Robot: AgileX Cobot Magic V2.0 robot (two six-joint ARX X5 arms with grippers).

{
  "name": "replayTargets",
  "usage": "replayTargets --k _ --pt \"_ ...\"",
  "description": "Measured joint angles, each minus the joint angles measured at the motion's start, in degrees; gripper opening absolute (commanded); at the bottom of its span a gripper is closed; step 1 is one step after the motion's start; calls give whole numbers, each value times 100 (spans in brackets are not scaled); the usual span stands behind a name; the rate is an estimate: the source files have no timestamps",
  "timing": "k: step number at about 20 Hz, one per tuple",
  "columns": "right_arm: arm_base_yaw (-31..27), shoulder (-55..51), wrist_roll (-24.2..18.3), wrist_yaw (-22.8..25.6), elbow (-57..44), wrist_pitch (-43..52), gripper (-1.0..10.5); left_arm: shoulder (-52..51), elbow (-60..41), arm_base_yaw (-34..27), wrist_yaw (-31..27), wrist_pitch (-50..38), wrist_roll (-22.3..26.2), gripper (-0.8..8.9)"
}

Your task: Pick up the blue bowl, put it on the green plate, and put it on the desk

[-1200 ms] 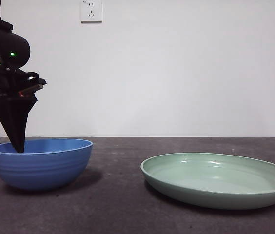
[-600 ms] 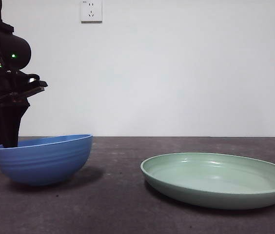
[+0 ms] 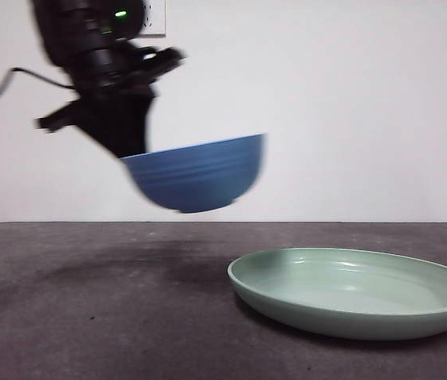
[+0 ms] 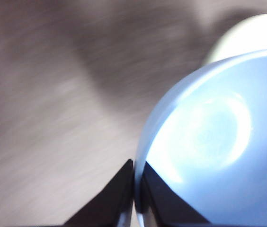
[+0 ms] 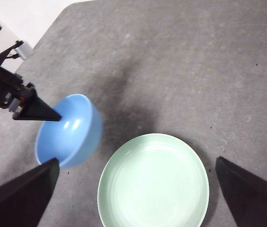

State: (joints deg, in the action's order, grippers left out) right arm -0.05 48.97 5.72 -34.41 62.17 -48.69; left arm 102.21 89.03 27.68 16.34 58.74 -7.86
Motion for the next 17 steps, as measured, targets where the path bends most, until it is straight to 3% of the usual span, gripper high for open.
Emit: replayTargets --k 4,8,12,17 --pt "0 0 0 0 0 -2 581 927 942 752 -20 304 -195 14" --pt "0 0 0 2 0 -4 581 1917 2173 1338 -448 767 -214 14" --pt "0 0 0 2 0 -9 581 2542 3058 1554 -450 1010 -216 14" --pt "0 0 0 0 0 -11 581 2885 3069 1589 -452 1115 -216 14"
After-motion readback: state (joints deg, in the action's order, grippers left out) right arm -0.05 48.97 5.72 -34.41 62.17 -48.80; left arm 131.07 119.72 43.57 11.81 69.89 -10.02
